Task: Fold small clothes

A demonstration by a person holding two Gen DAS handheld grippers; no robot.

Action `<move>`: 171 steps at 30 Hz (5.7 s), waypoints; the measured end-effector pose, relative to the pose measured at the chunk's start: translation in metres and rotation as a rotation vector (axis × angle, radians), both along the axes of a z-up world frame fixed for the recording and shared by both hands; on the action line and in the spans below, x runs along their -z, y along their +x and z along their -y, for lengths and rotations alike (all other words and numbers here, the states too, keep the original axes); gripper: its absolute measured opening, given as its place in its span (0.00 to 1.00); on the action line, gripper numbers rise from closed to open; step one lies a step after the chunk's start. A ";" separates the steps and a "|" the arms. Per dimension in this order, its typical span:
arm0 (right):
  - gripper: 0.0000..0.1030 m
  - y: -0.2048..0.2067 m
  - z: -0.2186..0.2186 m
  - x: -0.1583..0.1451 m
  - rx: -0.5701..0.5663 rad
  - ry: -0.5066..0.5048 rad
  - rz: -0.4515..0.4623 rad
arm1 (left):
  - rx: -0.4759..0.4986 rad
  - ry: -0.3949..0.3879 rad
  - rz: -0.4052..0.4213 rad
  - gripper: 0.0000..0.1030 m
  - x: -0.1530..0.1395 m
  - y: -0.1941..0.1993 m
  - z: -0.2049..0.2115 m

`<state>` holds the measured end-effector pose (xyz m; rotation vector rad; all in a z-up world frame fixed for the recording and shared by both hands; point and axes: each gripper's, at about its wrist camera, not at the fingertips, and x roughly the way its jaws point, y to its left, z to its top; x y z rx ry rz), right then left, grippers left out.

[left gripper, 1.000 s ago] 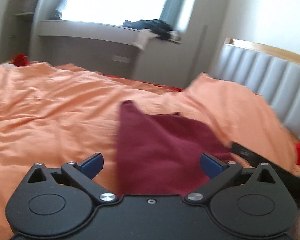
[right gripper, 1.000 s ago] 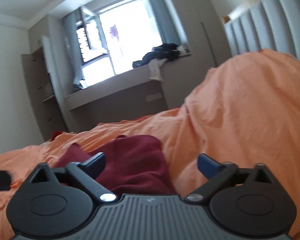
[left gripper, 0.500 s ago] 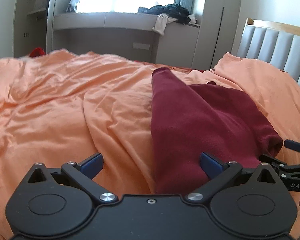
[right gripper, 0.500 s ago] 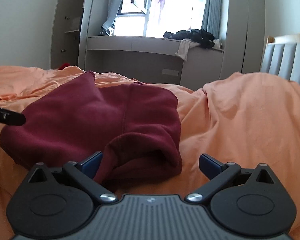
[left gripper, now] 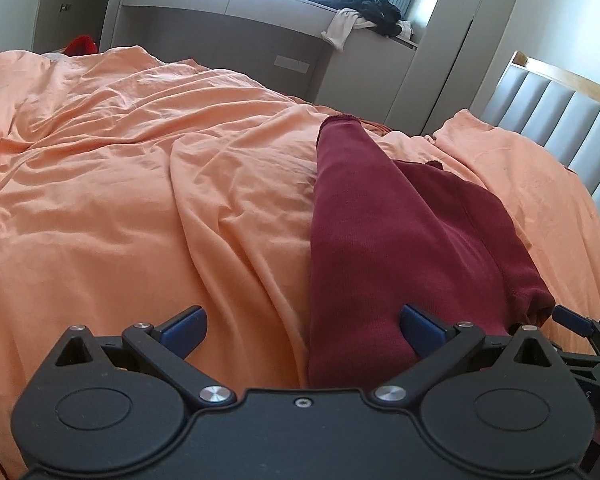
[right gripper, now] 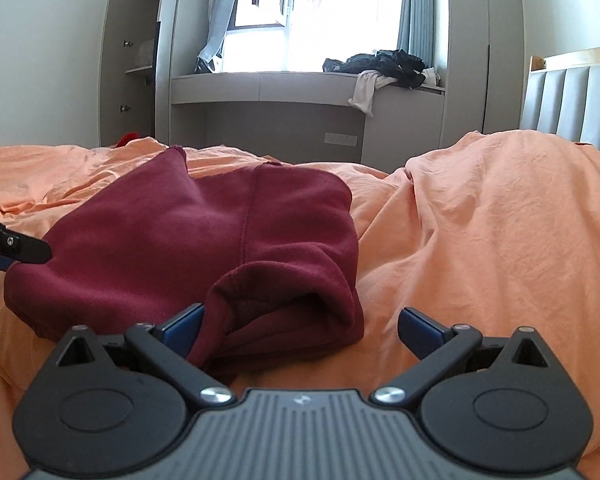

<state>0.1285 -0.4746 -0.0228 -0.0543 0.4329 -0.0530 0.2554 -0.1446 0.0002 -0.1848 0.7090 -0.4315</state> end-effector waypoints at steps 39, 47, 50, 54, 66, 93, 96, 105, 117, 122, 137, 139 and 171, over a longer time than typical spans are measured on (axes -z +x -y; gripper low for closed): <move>0.20 0.000 0.030 -0.005 0.103 0.308 0.144 | -0.001 0.004 0.005 1.00 0.001 -0.002 0.000; 0.20 0.006 -0.034 -0.001 0.067 -0.169 0.156 | -0.008 0.005 0.005 1.00 0.001 -0.002 0.000; 0.20 0.007 -0.037 0.000 0.066 -0.180 0.157 | -0.009 0.004 0.006 1.00 0.001 -0.003 0.001; 0.20 0.007 -0.040 0.000 0.056 -0.197 0.167 | -0.010 0.005 0.005 1.00 0.001 -0.003 0.001; 0.25 0.008 -0.033 -0.001 0.079 -0.168 0.151 | -0.010 0.004 0.005 1.00 0.001 -0.003 0.001; 0.84 0.004 -0.006 -0.006 0.157 -0.023 0.157 | 0.004 -0.022 0.042 1.00 -0.006 -0.003 -0.004; 0.88 0.002 0.009 -0.009 0.154 0.103 0.162 | -0.004 -0.039 0.058 1.00 -0.010 -0.003 -0.006; 0.90 -0.002 0.028 -0.007 0.142 0.285 0.149 | 0.000 -0.035 0.075 1.00 -0.017 -0.001 -0.003; 0.93 0.001 0.023 -0.004 0.121 0.328 0.128 | 0.019 0.025 0.069 1.00 -0.015 0.005 0.006; 0.94 0.002 0.022 -0.004 0.117 0.331 0.124 | 0.019 0.029 0.064 1.00 -0.014 0.006 0.007; 0.85 0.016 0.025 0.004 0.074 0.449 0.091 | 0.080 0.041 0.052 1.00 -0.015 0.036 0.021; 0.80 0.022 0.028 0.007 0.077 0.482 0.077 | 0.108 0.066 0.051 1.00 -0.015 0.045 0.028; 0.21 0.031 0.004 0.008 0.117 0.492 0.115 | 0.335 0.056 -0.042 0.27 -0.029 0.092 0.060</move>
